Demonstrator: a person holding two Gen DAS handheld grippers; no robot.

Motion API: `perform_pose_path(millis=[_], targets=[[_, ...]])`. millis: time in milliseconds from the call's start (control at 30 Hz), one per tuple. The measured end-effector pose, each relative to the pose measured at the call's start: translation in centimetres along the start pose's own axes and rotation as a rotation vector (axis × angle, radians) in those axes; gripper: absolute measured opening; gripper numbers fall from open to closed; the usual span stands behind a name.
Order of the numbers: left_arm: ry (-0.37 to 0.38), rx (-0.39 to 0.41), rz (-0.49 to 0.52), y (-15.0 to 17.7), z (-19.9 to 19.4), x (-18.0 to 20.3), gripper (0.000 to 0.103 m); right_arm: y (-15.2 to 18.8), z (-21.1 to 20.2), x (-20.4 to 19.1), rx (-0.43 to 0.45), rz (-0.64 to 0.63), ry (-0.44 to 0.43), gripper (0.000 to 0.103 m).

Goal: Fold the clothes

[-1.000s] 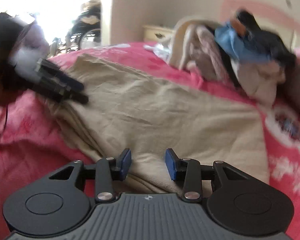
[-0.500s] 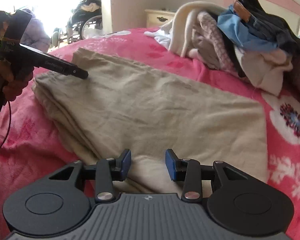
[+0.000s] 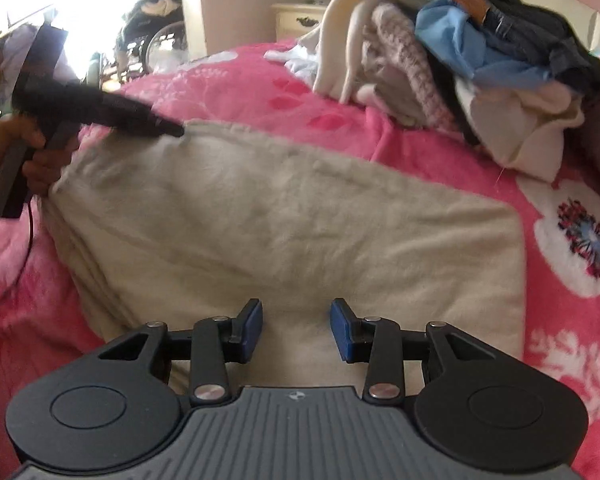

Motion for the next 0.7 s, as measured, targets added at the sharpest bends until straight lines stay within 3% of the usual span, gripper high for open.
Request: perform_pose_path(millis=[100,300,467,533,700], targets=[[0.003,0.015,-0.039,-0.3,-1.0,0.3,0.048,-2.9,-0.3,0.6,0.041,0.039,-0.005,0.040],[0.015,0.041,-0.101,-0.9,-2.3,1.1,0.052,-7.9,3.1,-0.1,0.052,0.036,-0.024,0.040],[0.001,-0.035,-0.036,-0.1,-0.7,2.5,0.052,-8.9,6.8,-2.4,0.050,-0.037,-0.023,0.037],[-0.018,-0.048,-0.023,0.4,-0.2,2.4,0.052,-8.8,7.4,-3.3,0.050,-0.044,-0.034,0.027],[-0.024,-0.040,-0.033,1.0,0.1,2.0,0.053,-9.2,8.6,-4.3,0.054,-0.029,-0.019,0.027]])
Point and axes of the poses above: each gripper's, at about its wrist camera, not at the fingertips, and z roughly the way its jaws point, x to its right, y to its underside, the point moved 10 cm from there along z, roughly the way its jaws point, and after that the axes turned 15 degrees about y, right-handed, at the moved point
